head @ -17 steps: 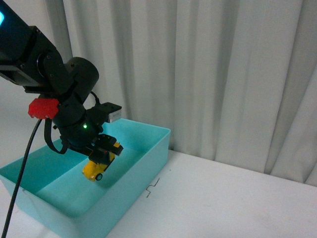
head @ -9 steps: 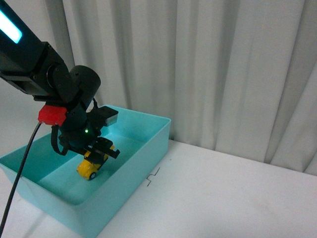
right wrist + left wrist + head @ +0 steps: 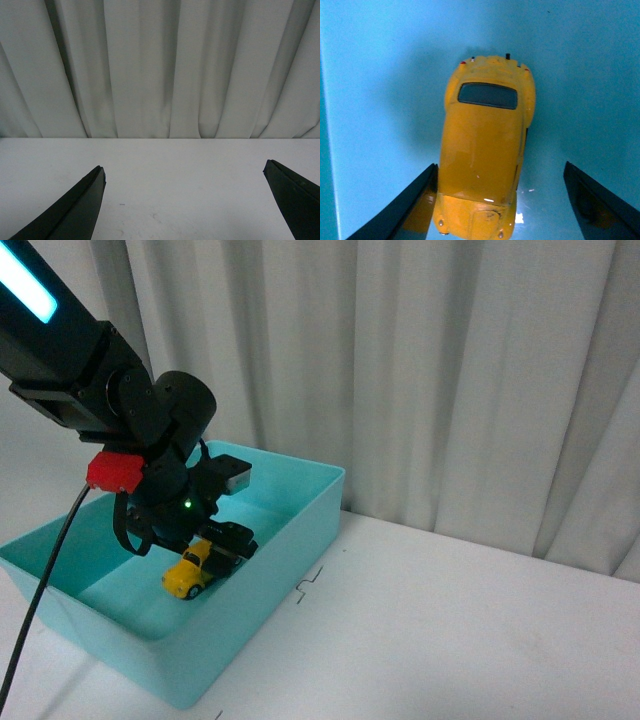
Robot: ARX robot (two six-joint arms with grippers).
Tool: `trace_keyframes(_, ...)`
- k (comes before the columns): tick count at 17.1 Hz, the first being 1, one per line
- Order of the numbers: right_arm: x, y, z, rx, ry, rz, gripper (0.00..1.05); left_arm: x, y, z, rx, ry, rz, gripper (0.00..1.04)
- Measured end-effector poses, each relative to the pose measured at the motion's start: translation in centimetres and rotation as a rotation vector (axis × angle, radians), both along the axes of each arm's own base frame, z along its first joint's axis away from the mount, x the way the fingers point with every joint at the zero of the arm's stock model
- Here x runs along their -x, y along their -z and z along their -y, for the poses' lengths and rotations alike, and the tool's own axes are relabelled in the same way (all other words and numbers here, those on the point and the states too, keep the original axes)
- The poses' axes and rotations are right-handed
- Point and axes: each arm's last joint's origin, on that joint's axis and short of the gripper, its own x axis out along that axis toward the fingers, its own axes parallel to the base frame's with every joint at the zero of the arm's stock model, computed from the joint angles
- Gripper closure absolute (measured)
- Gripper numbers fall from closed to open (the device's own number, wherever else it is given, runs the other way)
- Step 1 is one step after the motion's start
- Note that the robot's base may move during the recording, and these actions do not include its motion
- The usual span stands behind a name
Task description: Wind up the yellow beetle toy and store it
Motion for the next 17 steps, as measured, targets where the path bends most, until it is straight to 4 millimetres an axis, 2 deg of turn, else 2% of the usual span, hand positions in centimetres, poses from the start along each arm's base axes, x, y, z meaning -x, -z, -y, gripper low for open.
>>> trace_keyframes(1, 0.0, 0.0, 0.0, 0.000, 0.000, 0.000, 0.07, 0.3, -0.3, 0.1, 0.018, 0.002, 0.016, 0.15)
trace_keyframes(2, 0.0, 0.0, 0.0, 0.000, 0.000, 0.000, 0.07, 0.3, -0.6, 0.2, 0.026, -0.001, 0.034, 0.10)
trace_keyframes(3, 0.0, 0.0, 0.0, 0.000, 0.000, 0.000, 0.07, 0.2, -2.0, 0.2, 0.032, -0.005, 0.095, 0.05)
trace_keyframes(6, 0.0, 0.0, 0.0, 0.000, 0.000, 0.000, 0.07, 0.7, -9.0, 0.5, 0.018, 0.014, 0.368, 0.07)
trace_keyframes(10, 0.0, 0.0, 0.0, 0.000, 0.000, 0.000, 0.07, 4.5, -16.0, 2.3, 0.043, 0.072, 0.633, 0.08)
trace_keyframes(11, 0.0, 0.0, 0.0, 0.000, 0.000, 0.000, 0.07, 6.2, -17.3, 3.0, 0.086, 0.098, 0.883, 0.19)
trace_keyframes(12, 0.0, 0.0, 0.0, 0.000, 0.000, -0.001, 0.07, 9.2, -17.8, 3.8, 0.111, 0.098, 1.064, 0.31)
trace_keyframes(13, 0.0, 0.0, 0.0, 0.000, 0.000, 0.000, 0.07, 12.6, -16.2, 4.9, 0.135, 0.096, 1.201, 0.55)
trace_keyframes(14, 0.0, 0.0, 0.0, 0.000, 0.000, 0.000, 0.07, 15.9, -11.8, 5.9, 0.161, 0.075, 1.127, 0.91)
trace_keyframes(15, 0.0, 0.0, 0.0, 0.000, 0.000, 0.000, 0.07, 18.7, -10.8, 6.7, 0.157, 0.070, 1.160, 1.03)
trace_keyframes(17, 0.0, 0.0, 0.0, 0.000, -0.003, -0.001, 0.07, 19.7, -9.8, 7.6, 0.165, 0.078, 1.136, 1.03)
